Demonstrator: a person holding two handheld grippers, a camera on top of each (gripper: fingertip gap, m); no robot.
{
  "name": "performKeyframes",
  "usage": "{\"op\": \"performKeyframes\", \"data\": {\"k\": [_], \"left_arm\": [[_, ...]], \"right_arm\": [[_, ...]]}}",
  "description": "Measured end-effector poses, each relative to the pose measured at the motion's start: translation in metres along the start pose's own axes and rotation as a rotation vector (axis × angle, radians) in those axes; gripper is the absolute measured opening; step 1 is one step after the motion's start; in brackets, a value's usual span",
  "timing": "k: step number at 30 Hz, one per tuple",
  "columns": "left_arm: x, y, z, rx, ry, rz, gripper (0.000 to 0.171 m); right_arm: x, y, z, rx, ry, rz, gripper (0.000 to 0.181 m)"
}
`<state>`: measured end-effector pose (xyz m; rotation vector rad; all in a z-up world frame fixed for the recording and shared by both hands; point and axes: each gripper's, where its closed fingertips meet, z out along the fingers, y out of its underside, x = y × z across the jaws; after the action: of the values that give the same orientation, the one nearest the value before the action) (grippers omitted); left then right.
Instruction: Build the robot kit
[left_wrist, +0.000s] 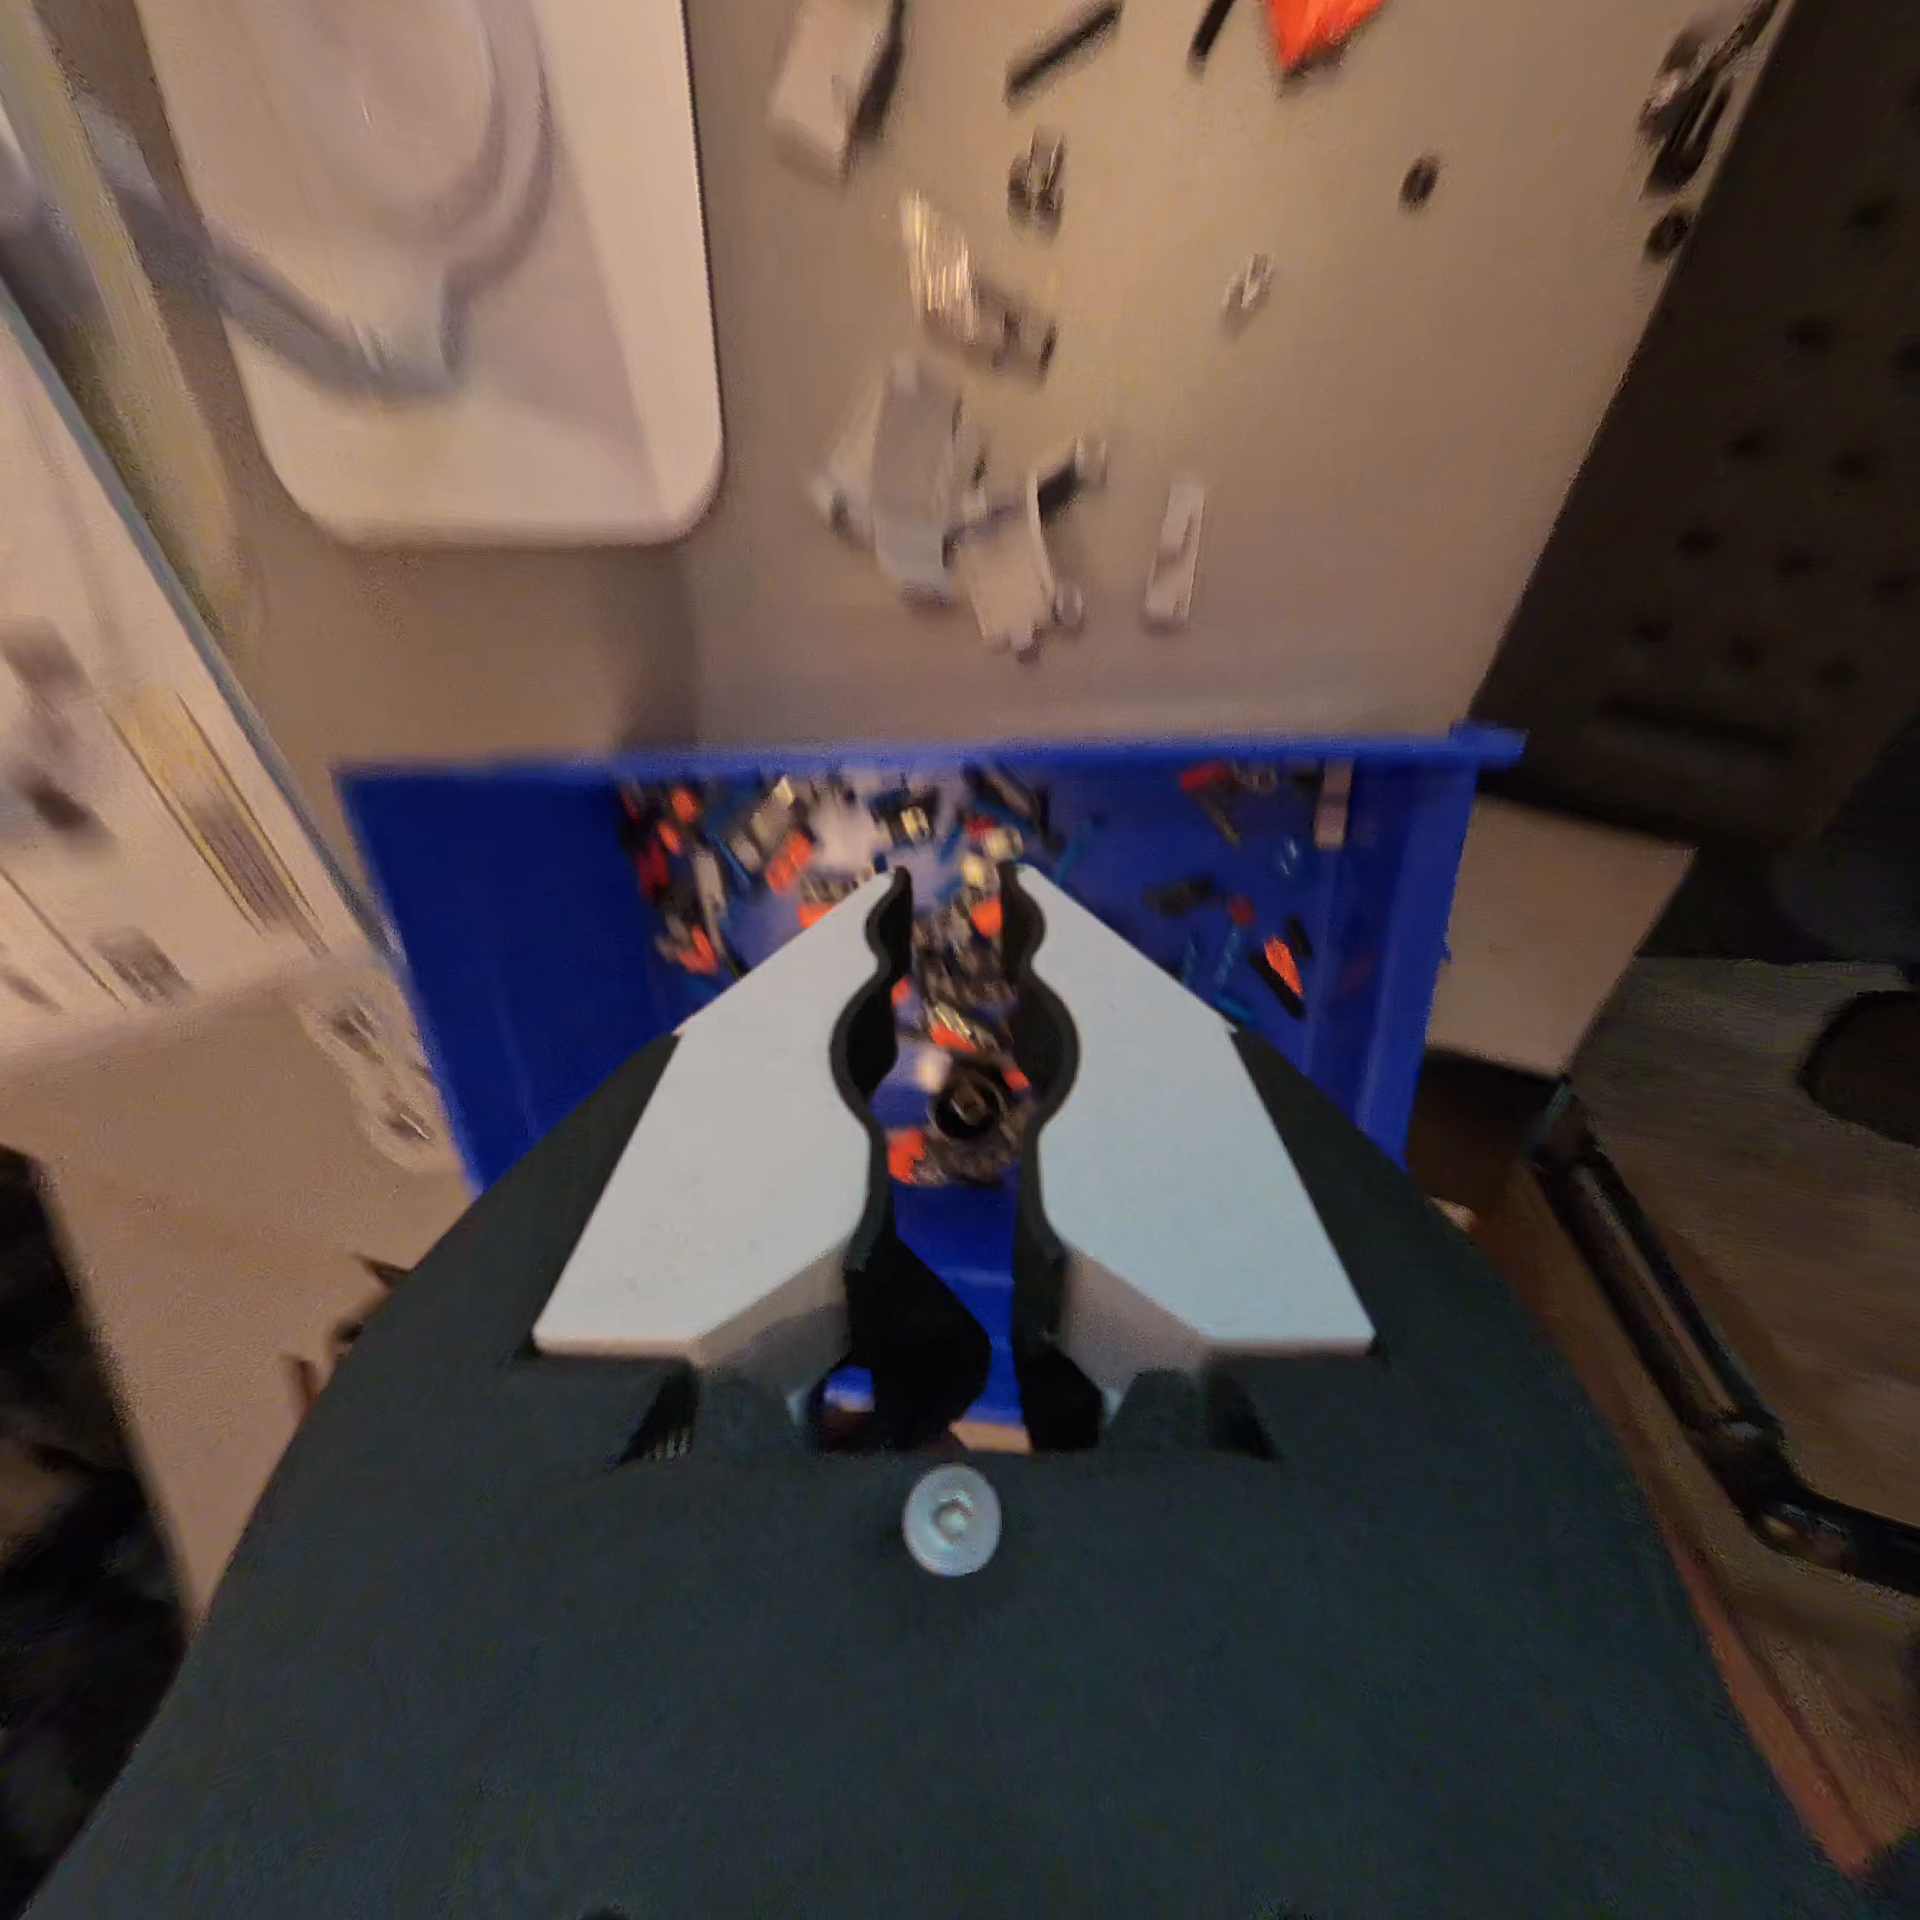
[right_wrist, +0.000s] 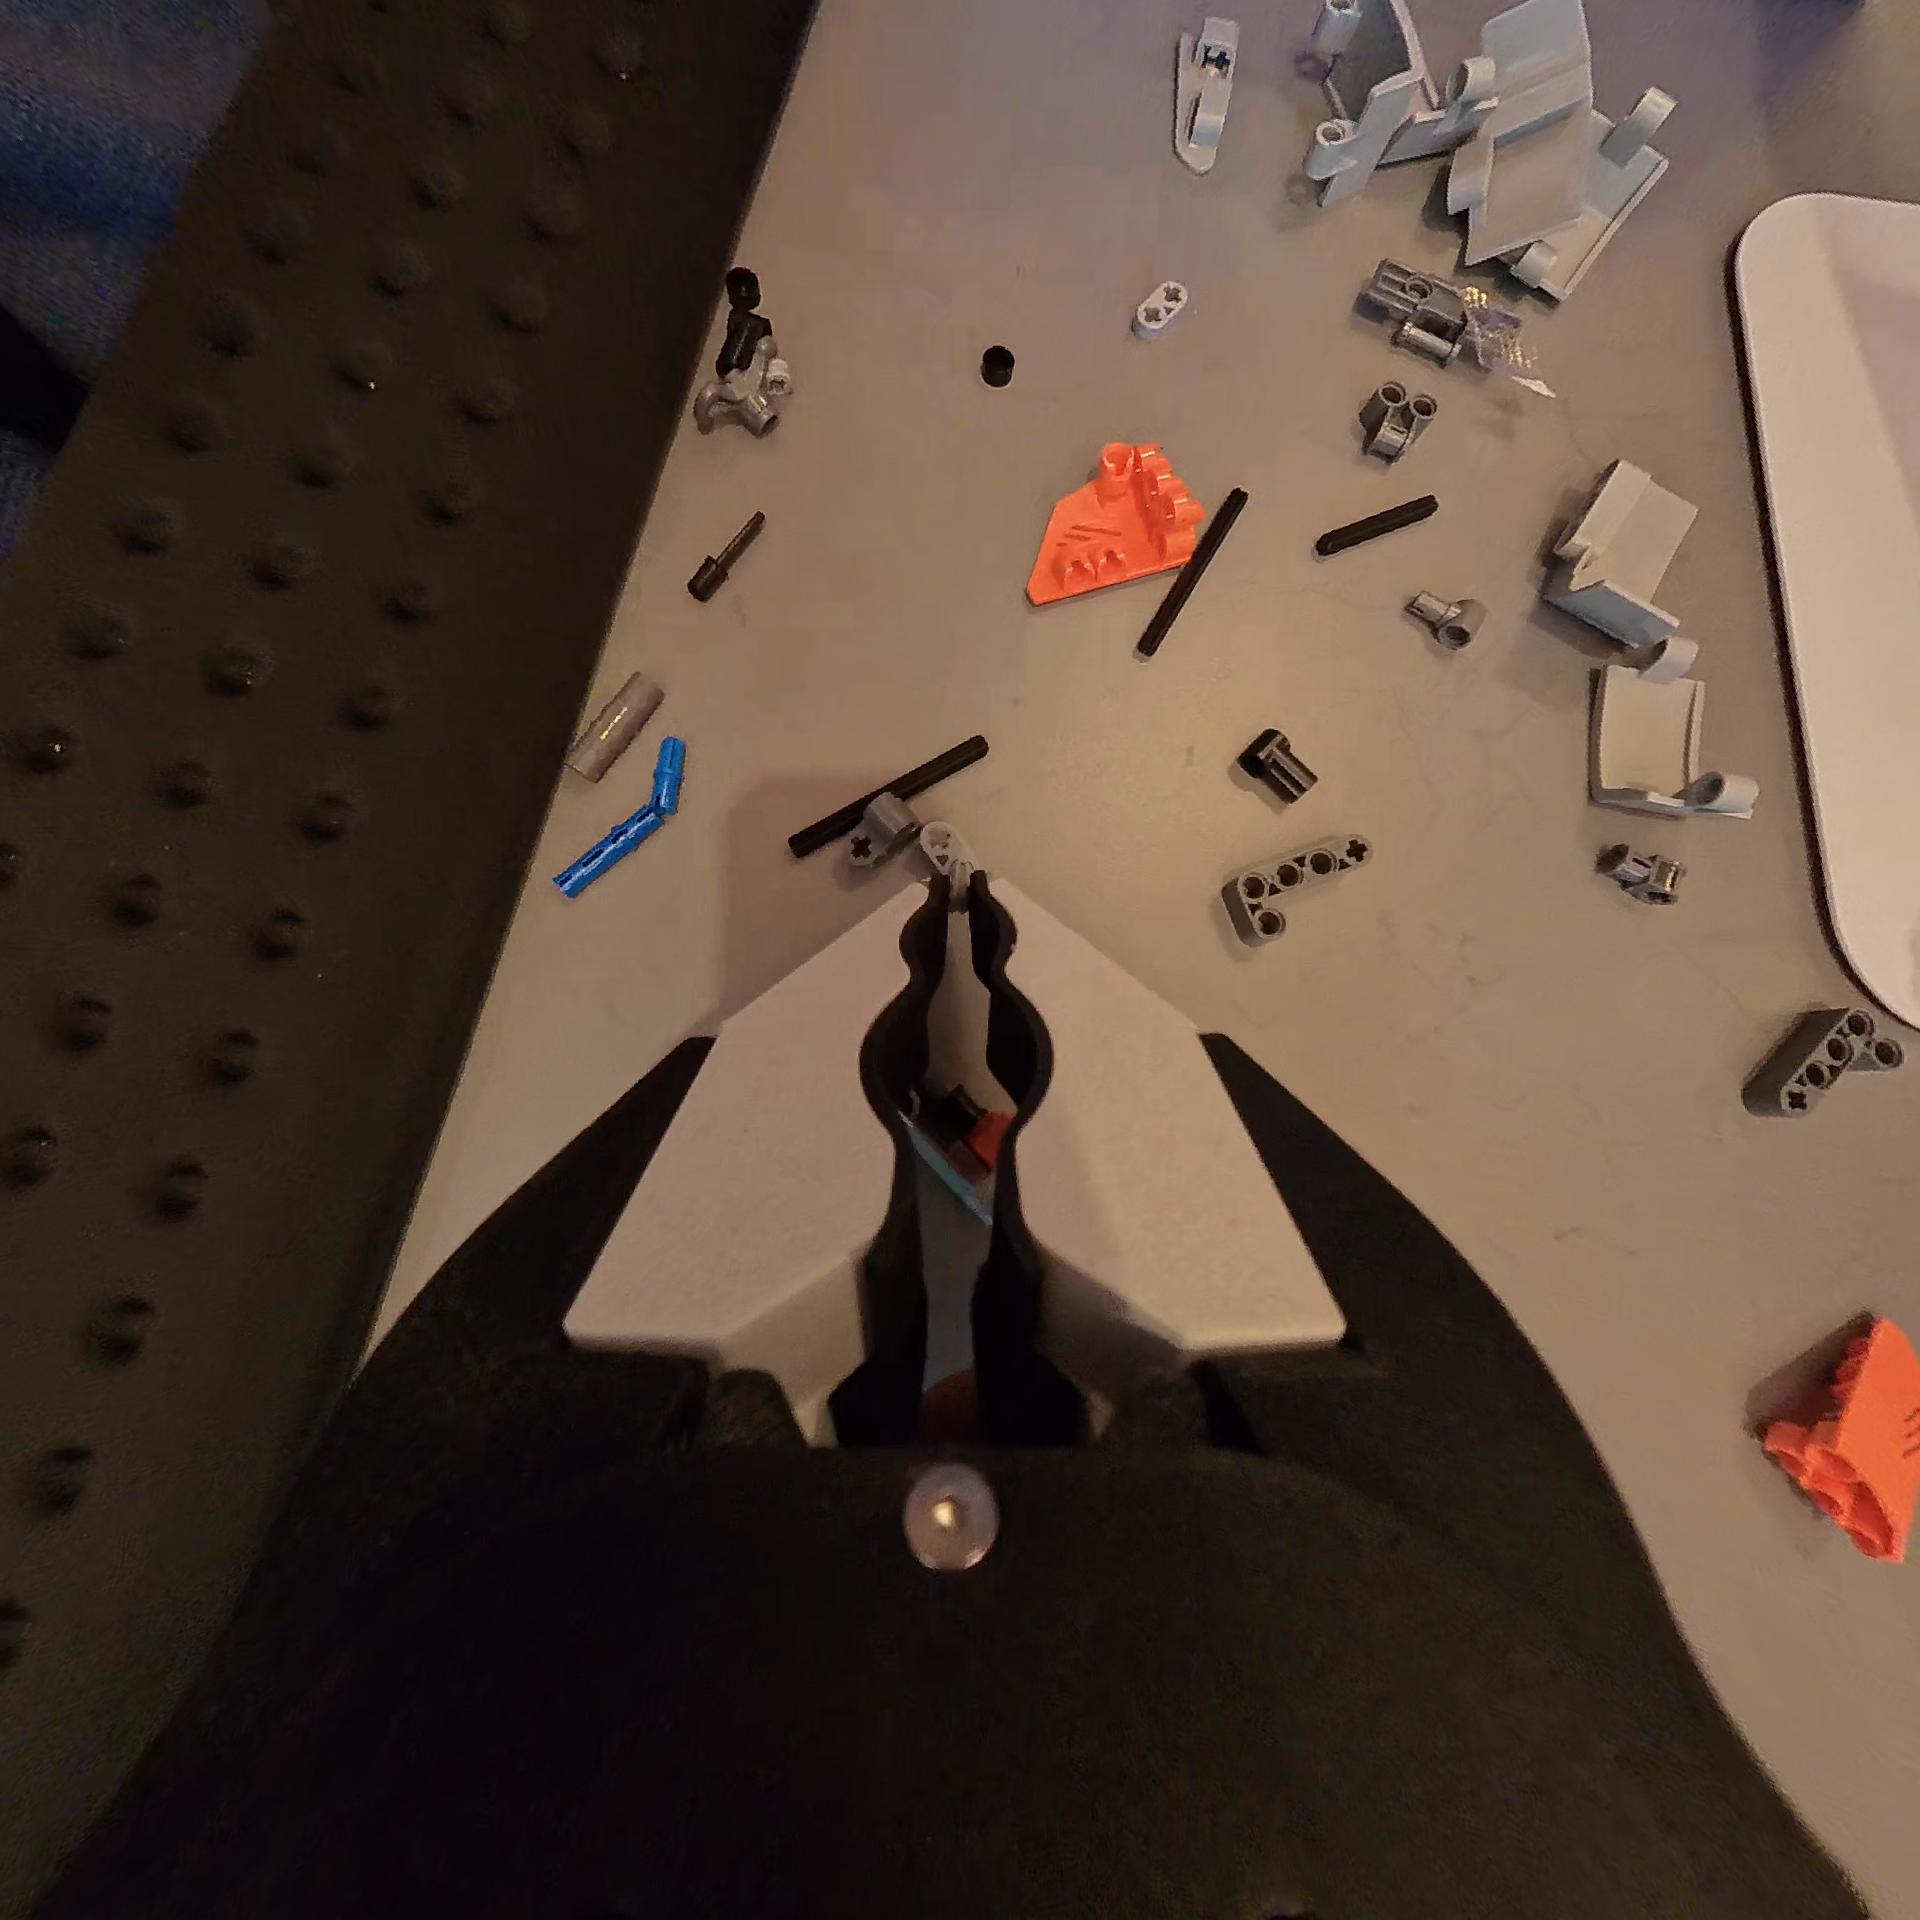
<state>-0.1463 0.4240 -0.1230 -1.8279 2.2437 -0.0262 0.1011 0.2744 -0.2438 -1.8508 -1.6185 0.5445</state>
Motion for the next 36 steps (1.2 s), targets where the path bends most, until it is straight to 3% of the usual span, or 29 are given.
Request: {"op": "performKeyframes", "data": {"k": [2,5,8,10,14,22,32,36], "left_arm": [[0.004,0.04,0.012,-0.048,0.074,-0.129,0.01],[0.022,0.102,0.041,-0.23,0.155,-0.216,0.013],[0.042,0.129,0.063,-0.332,0.186,-0.221,0.018],[0.054,0.13,0.074,-0.328,0.209,-0.221,0.019],[0.046,0.145,0.092,-0.366,0.109,-0.128,0.018],[0.047,0.145,0.102,-0.363,0.09,-0.046,0.015],[0.047,0.143,0.101,-0.323,0.095,-0.057,0.005],[0.028,0.124,0.069,-0.264,-0.001,-0.081,0.005]], "right_arm": [[0.0,0.0,0.0,0.003,-0.003,0.001,0.001],[0.0,0.0,0.0,0.007,-0.005,0.004,0.001],[0.0,-0.001,0.001,0.012,-0.008,0.007,0.001],[0.0,-0.001,0.001,0.013,-0.007,0.005,0.001],[-0.002,0.0,0.001,0.018,-0.012,0.002,0.001],[-0.003,0.001,-0.001,0.02,-0.014,0.002,0.001],[-0.003,0.001,-0.001,0.021,-0.015,0.003,0.001],[-0.003,0.001,-0.001,0.021,-0.015,0.004,0.001]]}}
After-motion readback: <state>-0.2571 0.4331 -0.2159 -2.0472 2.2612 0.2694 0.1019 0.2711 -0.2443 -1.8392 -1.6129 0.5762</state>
